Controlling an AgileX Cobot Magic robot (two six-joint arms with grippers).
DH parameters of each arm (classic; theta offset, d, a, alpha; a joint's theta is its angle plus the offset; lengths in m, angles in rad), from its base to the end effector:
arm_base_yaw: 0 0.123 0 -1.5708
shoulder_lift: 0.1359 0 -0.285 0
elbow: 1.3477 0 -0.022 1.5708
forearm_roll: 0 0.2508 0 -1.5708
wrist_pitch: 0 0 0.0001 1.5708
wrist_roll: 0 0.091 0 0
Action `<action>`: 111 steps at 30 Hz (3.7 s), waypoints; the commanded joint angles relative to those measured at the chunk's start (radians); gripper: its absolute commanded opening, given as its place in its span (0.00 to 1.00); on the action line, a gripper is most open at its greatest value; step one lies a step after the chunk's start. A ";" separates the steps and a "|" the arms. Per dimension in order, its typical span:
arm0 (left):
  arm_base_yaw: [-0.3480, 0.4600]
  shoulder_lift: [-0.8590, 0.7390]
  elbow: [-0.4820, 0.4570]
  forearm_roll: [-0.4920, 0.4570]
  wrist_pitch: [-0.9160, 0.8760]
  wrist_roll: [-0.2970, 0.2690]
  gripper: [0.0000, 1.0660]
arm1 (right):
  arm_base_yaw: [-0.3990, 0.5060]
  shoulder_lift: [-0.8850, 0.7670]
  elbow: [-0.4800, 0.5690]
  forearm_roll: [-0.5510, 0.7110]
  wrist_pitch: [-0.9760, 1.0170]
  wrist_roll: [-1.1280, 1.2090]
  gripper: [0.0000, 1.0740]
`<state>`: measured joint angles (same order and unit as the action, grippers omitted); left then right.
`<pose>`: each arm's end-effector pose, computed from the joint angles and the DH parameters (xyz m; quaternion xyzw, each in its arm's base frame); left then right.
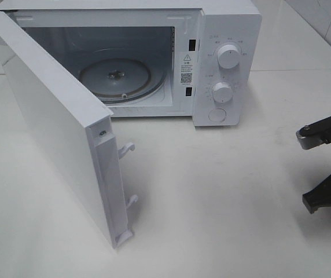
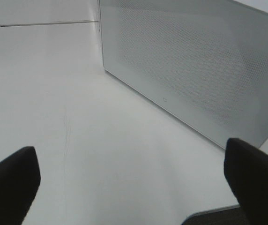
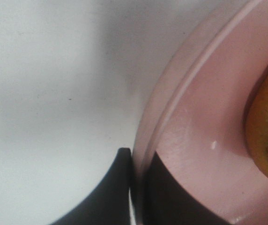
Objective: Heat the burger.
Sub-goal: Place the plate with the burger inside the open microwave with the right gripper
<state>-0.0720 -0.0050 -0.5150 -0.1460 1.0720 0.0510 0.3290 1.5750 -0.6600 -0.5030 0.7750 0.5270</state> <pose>-0.0091 -0.0110 0.2812 0.0561 0.8468 -0.0783 0.5230 0.2261 0.0447 0.1498 -0.0840 0.9815 -0.1623 0.0570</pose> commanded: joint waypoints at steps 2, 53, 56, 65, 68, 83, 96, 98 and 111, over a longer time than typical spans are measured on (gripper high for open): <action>-0.002 -0.017 -0.001 -0.005 -0.007 -0.001 0.94 | 0.041 -0.043 0.003 -0.071 0.082 0.024 0.00; -0.002 -0.017 -0.001 -0.005 -0.007 -0.001 0.94 | 0.605 -0.355 0.144 -0.155 0.248 -0.210 0.00; -0.002 -0.017 -0.001 -0.005 -0.007 -0.001 0.94 | 0.605 -0.355 0.144 -0.184 0.224 -0.253 0.00; -0.002 -0.017 -0.001 -0.005 -0.007 -0.001 0.94 | 0.605 -0.355 0.144 -0.230 0.107 -0.386 0.00; -0.002 -0.017 -0.001 -0.005 -0.007 -0.001 0.94 | 0.605 -0.355 0.144 -0.246 0.068 -0.439 0.00; -0.002 -0.017 -0.001 -0.005 -0.007 -0.001 0.94 | 0.605 -0.355 0.144 -0.271 -0.090 -0.673 0.00; -0.002 -0.017 -0.001 -0.005 -0.007 -0.001 0.94 | 0.605 -0.355 0.143 -0.266 -0.146 -0.862 0.00; -0.002 -0.017 -0.001 -0.005 -0.007 -0.001 0.94 | 0.605 -0.355 0.144 -0.264 -0.178 -0.858 0.00; -0.002 -0.017 -0.001 -0.005 -0.007 -0.001 0.94 | 0.548 -0.355 0.144 -0.202 -0.273 -1.132 0.00</action>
<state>-0.0720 -0.0050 -0.5150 -0.1460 1.0720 0.0510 0.9110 1.2310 -0.5110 -0.7070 0.5330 -0.5200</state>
